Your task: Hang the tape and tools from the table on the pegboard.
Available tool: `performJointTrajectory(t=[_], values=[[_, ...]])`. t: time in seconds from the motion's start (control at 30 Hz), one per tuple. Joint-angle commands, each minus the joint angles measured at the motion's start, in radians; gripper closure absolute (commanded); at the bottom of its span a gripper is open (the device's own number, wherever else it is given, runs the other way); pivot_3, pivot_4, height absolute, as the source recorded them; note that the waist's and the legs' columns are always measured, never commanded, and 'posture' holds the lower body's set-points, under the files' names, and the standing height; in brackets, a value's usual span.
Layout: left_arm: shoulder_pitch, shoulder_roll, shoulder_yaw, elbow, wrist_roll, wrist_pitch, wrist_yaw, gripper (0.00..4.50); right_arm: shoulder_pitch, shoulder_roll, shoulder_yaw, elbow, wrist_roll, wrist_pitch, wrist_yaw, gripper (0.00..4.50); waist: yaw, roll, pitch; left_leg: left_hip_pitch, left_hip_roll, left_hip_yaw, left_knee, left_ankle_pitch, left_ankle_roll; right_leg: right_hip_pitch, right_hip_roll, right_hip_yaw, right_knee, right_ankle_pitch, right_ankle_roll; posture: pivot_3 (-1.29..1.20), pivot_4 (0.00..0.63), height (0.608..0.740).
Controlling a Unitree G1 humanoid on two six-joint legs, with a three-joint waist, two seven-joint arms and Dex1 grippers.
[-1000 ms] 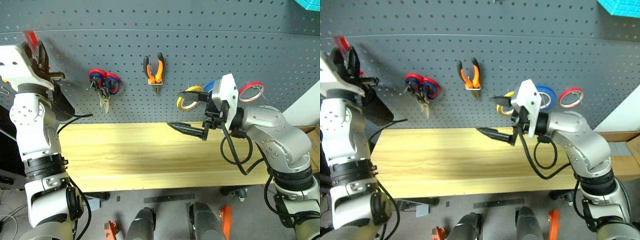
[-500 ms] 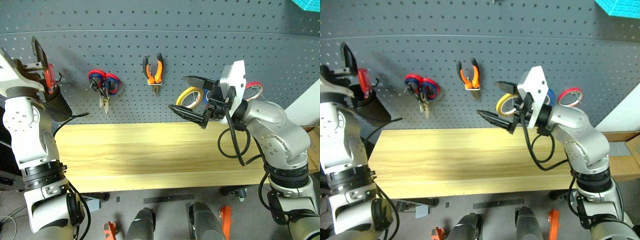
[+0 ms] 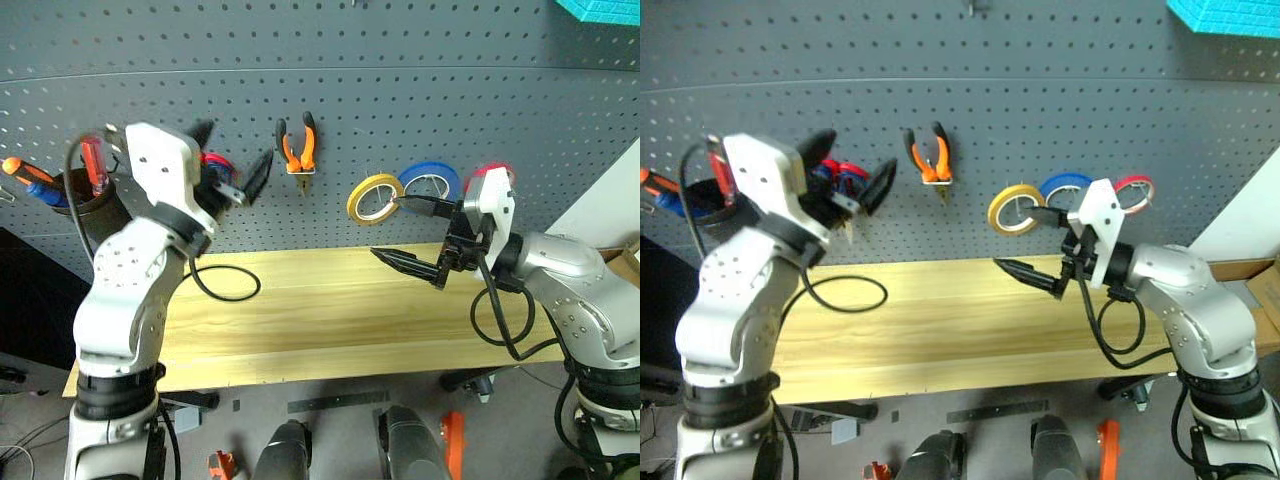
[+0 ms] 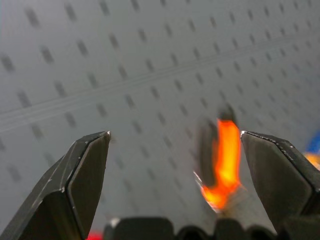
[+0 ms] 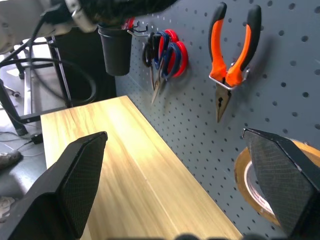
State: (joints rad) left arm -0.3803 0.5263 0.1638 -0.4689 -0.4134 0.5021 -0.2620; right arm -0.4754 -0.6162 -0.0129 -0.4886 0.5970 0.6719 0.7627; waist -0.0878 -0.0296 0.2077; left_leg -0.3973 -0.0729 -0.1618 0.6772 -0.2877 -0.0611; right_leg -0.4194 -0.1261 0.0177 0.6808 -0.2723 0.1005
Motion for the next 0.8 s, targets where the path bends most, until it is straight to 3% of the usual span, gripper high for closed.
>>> performJointTrajectory(t=[0.03, 0.3, 0.47, 0.7, 0.8], values=[[0.155, -0.036, -0.031, -0.068, -0.02, 0.132, 0.036, 0.02, 0.03, -0.006, -0.022, -0.036, -0.005, -0.014, -0.022, 0.0, 0.002, 0.003, -0.005, 0.002, 0.0, 0.001, 0.0, 0.0, 0.0, 0.002, 0.0, 0.001, 0.0, 0.0, 0.0, -0.07, 0.155, 0.74], [0.328, -0.068, -0.048, 0.026, 0.11, 0.06, 0.069, 0.02, 0.204, 0.126, -0.003, 0.046, -0.22, -0.18, -0.242, 0.0, 0.033, 0.006, -0.02, 0.006, 0.0, 0.0, 0.0, 0.0, 0.0, 0.007, 0.001, 0.0, 0.0, 0.0, -0.001, -0.07, 0.126, 0.74], [0.437, -0.108, -0.034, 0.186, 0.239, -0.12, 0.123, 0.02, 0.386, 0.232, 0.025, 0.231, -0.41, -0.45, -0.367, 0.0, 0.04, 0.007, -0.042, 0.013, 0.0, 0.001, -0.003, 0.0, -0.001, 0.011, 0.001, 0.001, -0.003, 0.0, -0.001, -0.06, 0.093, 0.74], [0.492, -0.184, 0.029, 0.319, 0.275, -0.209, 0.185, 0.02, 0.475, 0.264, 0.027, 0.48, -0.504, -0.665, -0.378, 0.0, 0.04, 0.007, -0.082, 0.022, 0.0, 0.002, -0.011, 0.0, 0.0, 0.015, 0.001, 0.004, -0.004, 0.0, -0.001, -0.04, 0.058, 0.74], [0.494, -0.196, 0.036, 0.352, 0.284, -0.234, 0.185, 0.02, 0.473, 0.253, 0.019, 0.562, -0.517, -0.724, -0.362, 0.0, 0.043, 0.01, -0.09, 0.038, 0.003, 0.002, -0.016, -0.002, 0.002, 0.033, 0.003, 0.002, -0.009, 0.0, -0.001, -0.02, 0.048, 0.74]])
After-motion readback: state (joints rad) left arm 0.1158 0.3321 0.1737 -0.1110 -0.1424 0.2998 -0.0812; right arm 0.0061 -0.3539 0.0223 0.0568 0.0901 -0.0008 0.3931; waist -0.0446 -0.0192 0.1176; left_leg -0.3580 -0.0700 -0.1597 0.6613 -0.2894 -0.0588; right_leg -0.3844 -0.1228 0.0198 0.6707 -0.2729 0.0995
